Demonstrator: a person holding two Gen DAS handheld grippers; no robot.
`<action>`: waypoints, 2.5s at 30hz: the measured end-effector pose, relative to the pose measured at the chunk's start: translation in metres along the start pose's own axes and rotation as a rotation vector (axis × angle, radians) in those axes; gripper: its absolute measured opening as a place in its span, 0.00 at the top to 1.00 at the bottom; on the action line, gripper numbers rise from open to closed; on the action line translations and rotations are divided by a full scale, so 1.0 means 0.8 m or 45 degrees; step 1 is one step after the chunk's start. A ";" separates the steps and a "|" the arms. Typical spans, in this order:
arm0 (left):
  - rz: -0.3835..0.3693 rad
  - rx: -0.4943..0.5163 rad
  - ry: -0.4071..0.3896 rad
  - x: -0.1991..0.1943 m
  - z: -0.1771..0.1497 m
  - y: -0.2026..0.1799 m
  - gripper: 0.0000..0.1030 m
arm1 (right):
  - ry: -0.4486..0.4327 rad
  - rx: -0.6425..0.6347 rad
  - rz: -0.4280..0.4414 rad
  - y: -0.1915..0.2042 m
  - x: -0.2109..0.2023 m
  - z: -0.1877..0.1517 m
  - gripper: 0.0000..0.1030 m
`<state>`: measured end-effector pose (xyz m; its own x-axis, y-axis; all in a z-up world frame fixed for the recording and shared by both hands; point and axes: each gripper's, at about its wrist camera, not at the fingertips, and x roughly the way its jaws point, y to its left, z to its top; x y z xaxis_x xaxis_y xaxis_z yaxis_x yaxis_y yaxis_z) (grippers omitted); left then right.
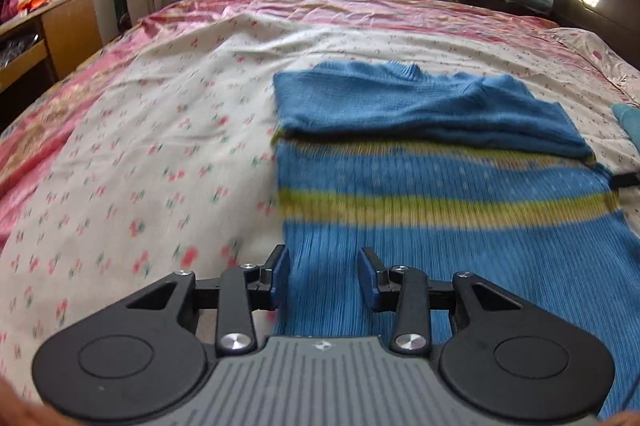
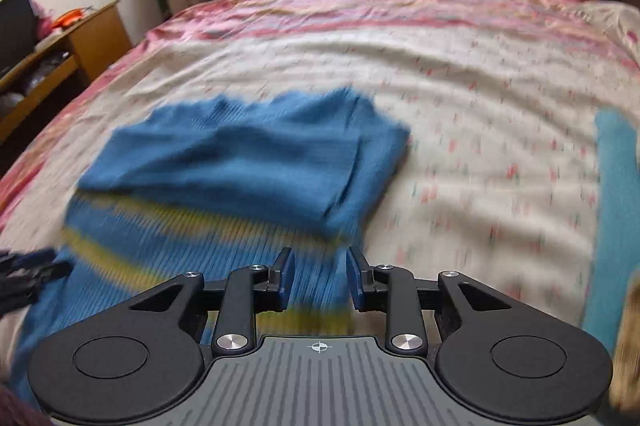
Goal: Fold small clothes
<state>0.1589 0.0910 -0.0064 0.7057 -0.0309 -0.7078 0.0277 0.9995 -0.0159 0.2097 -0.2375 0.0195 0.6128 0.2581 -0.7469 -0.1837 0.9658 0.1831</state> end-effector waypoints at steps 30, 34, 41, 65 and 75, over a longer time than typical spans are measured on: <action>-0.131 -0.095 0.286 -0.089 -0.085 0.022 0.58 | 0.172 0.220 0.175 -0.007 -0.107 -0.164 0.67; -0.149 -0.125 0.292 -0.087 -0.084 0.027 0.58 | 0.189 0.265 0.246 -0.008 -0.104 -0.168 0.67; -0.160 -0.183 0.273 -0.089 -0.085 0.034 0.63 | 0.149 0.355 0.315 -0.015 -0.096 -0.169 0.67; -0.223 -0.332 0.300 -0.091 -0.085 0.046 0.83 | 0.134 0.371 0.349 -0.009 -0.095 -0.172 0.74; -0.411 -0.427 0.155 -0.117 -0.047 0.055 0.86 | 0.020 0.521 0.461 -0.016 -0.112 -0.149 0.90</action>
<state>0.0677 0.1379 0.0326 0.6103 -0.3585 -0.7064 -0.0121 0.8874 -0.4609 0.0654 -0.2758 0.0076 0.5535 0.5789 -0.5988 -0.0651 0.7468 0.6619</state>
